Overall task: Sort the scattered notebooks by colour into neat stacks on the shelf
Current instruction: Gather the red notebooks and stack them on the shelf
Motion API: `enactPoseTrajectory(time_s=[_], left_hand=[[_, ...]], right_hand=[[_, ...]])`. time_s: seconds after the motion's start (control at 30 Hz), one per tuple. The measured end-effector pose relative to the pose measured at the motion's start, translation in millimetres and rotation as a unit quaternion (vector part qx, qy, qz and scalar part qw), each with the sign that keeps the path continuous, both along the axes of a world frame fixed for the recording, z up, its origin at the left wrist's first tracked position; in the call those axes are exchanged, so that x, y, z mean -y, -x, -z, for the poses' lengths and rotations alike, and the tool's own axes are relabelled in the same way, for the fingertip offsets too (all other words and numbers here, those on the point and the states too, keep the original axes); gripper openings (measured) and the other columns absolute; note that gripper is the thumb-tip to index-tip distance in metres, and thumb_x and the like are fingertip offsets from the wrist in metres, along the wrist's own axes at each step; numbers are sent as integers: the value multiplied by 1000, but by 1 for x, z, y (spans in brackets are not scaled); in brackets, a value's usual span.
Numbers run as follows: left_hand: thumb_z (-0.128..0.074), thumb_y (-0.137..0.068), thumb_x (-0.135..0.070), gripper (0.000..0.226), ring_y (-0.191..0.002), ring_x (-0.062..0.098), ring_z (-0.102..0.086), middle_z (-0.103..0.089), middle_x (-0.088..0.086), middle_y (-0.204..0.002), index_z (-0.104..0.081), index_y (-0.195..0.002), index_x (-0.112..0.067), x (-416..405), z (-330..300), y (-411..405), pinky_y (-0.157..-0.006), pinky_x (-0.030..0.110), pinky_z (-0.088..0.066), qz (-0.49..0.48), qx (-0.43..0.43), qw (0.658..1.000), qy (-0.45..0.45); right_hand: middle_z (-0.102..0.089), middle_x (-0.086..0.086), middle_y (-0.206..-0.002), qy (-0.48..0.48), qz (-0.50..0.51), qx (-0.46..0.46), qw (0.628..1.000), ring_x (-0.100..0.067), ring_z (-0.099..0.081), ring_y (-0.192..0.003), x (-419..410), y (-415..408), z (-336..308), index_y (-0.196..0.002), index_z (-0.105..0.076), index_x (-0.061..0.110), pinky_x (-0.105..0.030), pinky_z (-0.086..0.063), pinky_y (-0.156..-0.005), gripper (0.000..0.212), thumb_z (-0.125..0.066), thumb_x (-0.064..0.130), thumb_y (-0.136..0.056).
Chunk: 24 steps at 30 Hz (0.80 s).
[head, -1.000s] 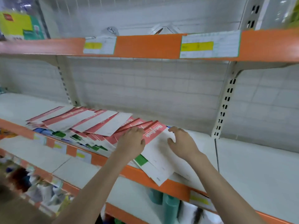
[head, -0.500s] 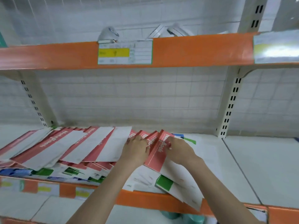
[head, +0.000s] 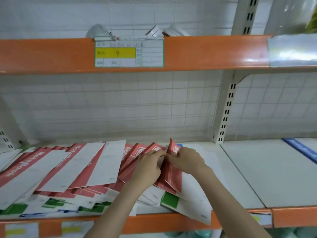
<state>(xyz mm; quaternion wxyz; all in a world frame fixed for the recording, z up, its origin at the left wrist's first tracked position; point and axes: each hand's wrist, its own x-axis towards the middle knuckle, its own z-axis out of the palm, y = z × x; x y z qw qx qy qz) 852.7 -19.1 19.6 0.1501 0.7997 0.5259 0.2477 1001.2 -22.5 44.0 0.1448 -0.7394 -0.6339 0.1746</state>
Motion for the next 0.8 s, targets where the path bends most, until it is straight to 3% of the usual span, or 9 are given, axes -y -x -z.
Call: enactPoseTrajectory(time_s=[0.13,0.2,0.27,0.3,0.4,0.53,0.67,0.73,0.8], left_hand=[[-42,-82,6,65,-126,20,-45,-51,-7,-136,-52,-132,-35,6,2,-1,-109,40,-34,29,-42,999,4],[-42,-89,-4,54,-125,17,-46,-51,-8,-136,-48,-135,-33,8,3,-3,-108,38,-36,16,-61,998,-18],[-39,-98,-22,37,-123,12,-47,-53,-7,-133,-50,-133,-28,6,5,-3,-107,32,-37,-18,-76,996,-48],[-37,-99,-34,37,-123,12,-46,-53,-8,-133,-51,-132,-26,5,6,-2,-106,31,-35,-35,-93,994,-52],[-39,-84,-71,65,-126,15,-39,-49,-9,-131,-53,-129,-26,4,10,1,-106,37,-31,-57,-160,985,-22],[-58,-75,-65,65,-124,18,-40,-49,-6,-127,-52,-127,-27,5,10,-7,-105,38,-31,-54,-131,990,24],[-68,-80,-28,36,-102,10,-59,-60,-16,-103,-55,-113,-25,9,8,-11,-95,33,-46,-9,74,994,86],[-62,-84,-11,32,-91,11,-62,-63,-9,-102,-53,-111,-26,14,5,-9,-87,30,-50,38,205,967,149],[-58,-84,-7,37,-91,11,-62,-64,-5,-108,-54,-112,-31,16,1,-6,-82,25,-50,70,265,947,168]], right_hand=[[-57,-1,-81,20,-14,-7,1000,-24,-57,-78,7,-10,-3,-72,-45,20,-25,-41,-60,26,-55,42,-82],[-61,-7,-96,-17,-8,-20,1000,-29,-58,-86,9,-12,-4,-100,-48,16,-28,-41,-65,19,-50,31,-89],[-63,-14,-100,-76,11,-22,997,-29,-56,-81,10,-17,-3,-138,-29,15,-29,-40,-67,47,-41,16,-93],[-64,-15,-99,-94,21,-16,995,-29,-55,-78,11,-21,-2,-144,-23,17,-30,-41,-66,54,-38,10,-92],[-63,-15,-109,-90,49,10,995,-32,-59,-92,11,-27,-2,-124,-48,10,-29,-42,-69,33,-34,9,-93],[-62,-12,-110,-54,34,36,997,-30,-60,-98,12,-20,1,-100,-55,9,-25,-39,-69,19,-38,10,-92],[-64,-8,-98,-66,17,13,998,-27,-61,-90,13,-6,3,-95,-59,12,-26,-39,-67,31,-45,40,-92],[-60,-1,-76,-74,26,-7,997,-20,-58,-72,12,1,2,-79,-58,15,-25,-38,-57,47,-49,61,-85],[-55,2,-65,-71,31,-29,997,-17,-55,-63,13,5,-2,-69,-54,17,-25,-36,-50,46,-51,61,-82]])
